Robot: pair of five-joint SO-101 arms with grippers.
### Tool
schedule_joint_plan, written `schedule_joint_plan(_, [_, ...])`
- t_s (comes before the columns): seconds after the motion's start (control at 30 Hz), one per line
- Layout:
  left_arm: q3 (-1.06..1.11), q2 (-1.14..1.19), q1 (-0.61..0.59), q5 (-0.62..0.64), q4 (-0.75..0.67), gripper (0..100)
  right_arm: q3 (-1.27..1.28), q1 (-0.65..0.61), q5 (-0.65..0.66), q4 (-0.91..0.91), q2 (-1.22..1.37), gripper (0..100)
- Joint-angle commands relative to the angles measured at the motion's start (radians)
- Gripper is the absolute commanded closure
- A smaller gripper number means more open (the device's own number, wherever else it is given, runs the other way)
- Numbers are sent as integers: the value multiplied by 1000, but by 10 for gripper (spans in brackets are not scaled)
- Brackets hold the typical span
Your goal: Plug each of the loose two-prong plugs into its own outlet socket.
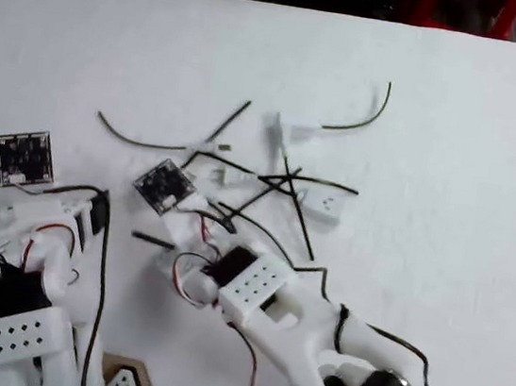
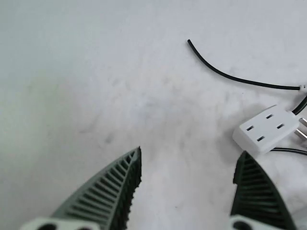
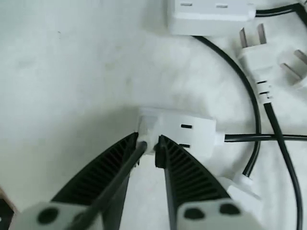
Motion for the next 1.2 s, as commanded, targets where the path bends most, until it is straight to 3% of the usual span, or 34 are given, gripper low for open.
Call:
schedule_joint_plan(0.0, [-8, -7, -5, -6, -23, 692, -32, -21, 17, 10, 73, 982])
schedule_joint_plan(0.3, [-6, -7, -5, -8, -23, 692, -51, -21, 49, 10, 125, 982])
schedule_joint_plan(0.47, [-6, -7, -5, -8, -23, 692, -69, -18, 48, 79, 15, 978])
schedule_joint_plan(0.67, [-5, -7, -5, -8, -23, 692, -87, 4, 58, 245, -180, 818])
schedule_joint_plan(0.9, [-5, -7, -5, -8, -23, 692, -87, 90, 282, 320, -216, 743])
schedule_joint_plan(1.17, [8, -8, -5, -12, -25, 692, -107, 99, 528, 320, -47, 635])
